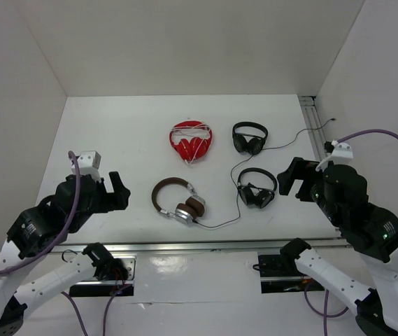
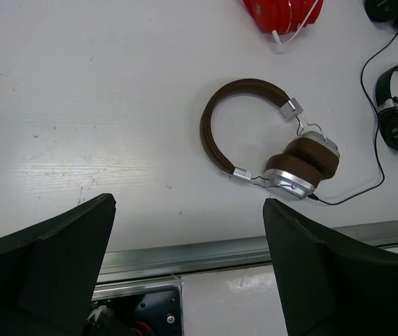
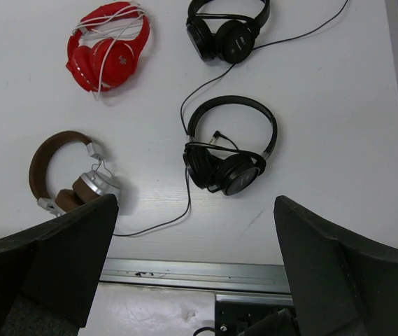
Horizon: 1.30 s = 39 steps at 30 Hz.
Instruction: Wrap the headphones
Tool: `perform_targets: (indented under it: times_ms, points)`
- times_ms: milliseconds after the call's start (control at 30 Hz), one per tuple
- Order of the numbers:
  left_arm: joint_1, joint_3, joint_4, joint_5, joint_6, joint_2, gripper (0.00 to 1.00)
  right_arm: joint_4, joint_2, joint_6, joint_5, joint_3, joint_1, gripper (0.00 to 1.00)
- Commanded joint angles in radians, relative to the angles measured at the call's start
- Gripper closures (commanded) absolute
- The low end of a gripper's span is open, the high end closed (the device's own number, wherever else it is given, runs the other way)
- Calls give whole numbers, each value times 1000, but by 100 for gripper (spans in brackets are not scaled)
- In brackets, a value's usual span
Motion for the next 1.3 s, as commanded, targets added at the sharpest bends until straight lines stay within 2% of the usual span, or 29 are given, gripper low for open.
perform_targets:
  times_ms: [0,100,267,367,500,567,633,800,967,1100,1167,1267]
  points:
    - [5,3,55,42,60,9,0,-5,-7,-9,10,6,0,0]
    - [5,-9,129,131,126,9,0,5,-17,-31,-22,-12,0,0]
    - [5,-25,193,190,135,154,0,28,-37,-41,-73,-21,0,0]
    - [5,-14,202,190,90,277,0,50,-46,-41,-111,-21,0,0]
    - [5,-49,212,125,-57,409,0,94,-56,-50,-162,-46,0,0]
    - [5,-95,335,185,-35,445,0,103,-56,-50,-194,-60,0,0]
    - [5,-126,367,185,-36,510,0,117,-56,-50,-211,-69,0,0]
    - [15,-189,431,80,-84,610,0,136,-79,-50,-275,-95,0,0]
    - [82,-276,668,82,3,660,0,194,-116,-50,-326,-156,0,0]
    - [180,-315,823,205,94,719,0,203,-125,-50,-349,-181,-10,0]
    - [221,-315,883,321,152,797,0,203,-134,-50,-370,-181,-10,0]
    - [266,-273,899,391,175,912,2,212,-134,-50,-381,-181,-10,0]
